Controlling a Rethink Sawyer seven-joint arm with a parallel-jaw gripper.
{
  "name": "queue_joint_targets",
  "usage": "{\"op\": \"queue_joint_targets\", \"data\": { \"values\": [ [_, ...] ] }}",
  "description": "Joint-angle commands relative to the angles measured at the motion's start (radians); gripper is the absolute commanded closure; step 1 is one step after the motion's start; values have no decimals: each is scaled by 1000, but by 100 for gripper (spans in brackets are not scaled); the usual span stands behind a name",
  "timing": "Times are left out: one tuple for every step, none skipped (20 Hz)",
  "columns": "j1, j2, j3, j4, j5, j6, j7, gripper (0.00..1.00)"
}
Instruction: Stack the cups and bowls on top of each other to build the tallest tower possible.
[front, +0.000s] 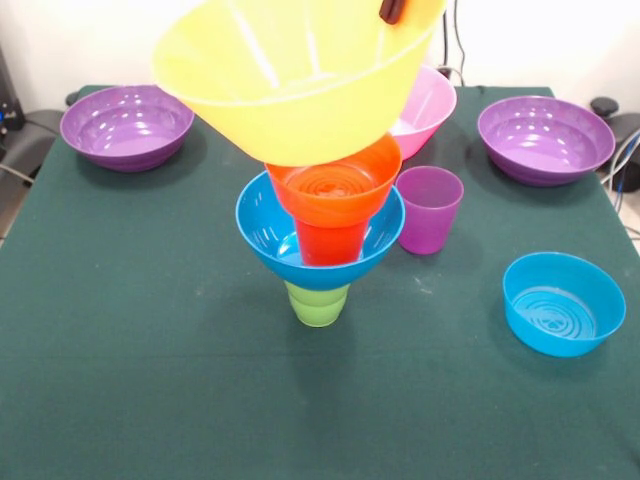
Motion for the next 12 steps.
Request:
{"op": "queue_joint_targets", "data": {
  "values": [
    [24,27,27,-34,-2,27,157,100],
    [28,32,24,-40,-4,29,162,100],
    [29,34,23,-43,-4,29,166,100],
    [30,37,23,-46,-3,29,169,100],
    [31,39,23,-49,-3,31,170,100],
    [32,40,23,-51,-1,31,170,100],
    [32,40,23,-51,-1,32,169,100],
    [34,42,21,-53,-2,31,169,100],
    [34,42,20,-52,-1,31,169,100],
    [36,43,18,-54,-1,31,171,100],
    [36,42,17,-53,0,31,171,100],
    [38,43,14,-54,-1,29,173,100]
  ]
}}
